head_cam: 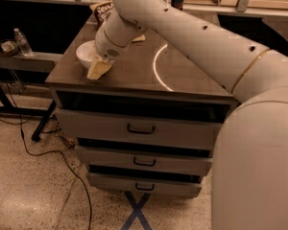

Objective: Move white bowl near redbull can

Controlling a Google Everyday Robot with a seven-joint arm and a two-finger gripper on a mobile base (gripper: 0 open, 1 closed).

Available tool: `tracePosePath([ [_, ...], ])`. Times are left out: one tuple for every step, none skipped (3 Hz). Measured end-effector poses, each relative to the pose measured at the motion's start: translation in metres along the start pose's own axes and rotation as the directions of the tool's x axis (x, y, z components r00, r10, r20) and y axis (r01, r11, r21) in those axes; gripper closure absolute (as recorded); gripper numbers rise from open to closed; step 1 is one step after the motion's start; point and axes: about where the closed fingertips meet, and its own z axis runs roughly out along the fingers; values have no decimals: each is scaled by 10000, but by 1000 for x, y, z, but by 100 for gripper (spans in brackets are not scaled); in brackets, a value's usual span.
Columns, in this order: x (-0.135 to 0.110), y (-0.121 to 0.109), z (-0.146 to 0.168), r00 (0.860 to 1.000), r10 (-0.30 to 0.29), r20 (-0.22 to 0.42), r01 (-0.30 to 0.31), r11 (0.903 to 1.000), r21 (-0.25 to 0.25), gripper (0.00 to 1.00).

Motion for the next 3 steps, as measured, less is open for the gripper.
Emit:
tracePosePath([
  [7,-3,-9,9997,237,-8,-237,9993,282,79],
  [11,-6,-22,9994,328,-82,-322,9976,616,99],
  [20,-31,-68,9979,211,-616,-96,9834,1814,100],
])
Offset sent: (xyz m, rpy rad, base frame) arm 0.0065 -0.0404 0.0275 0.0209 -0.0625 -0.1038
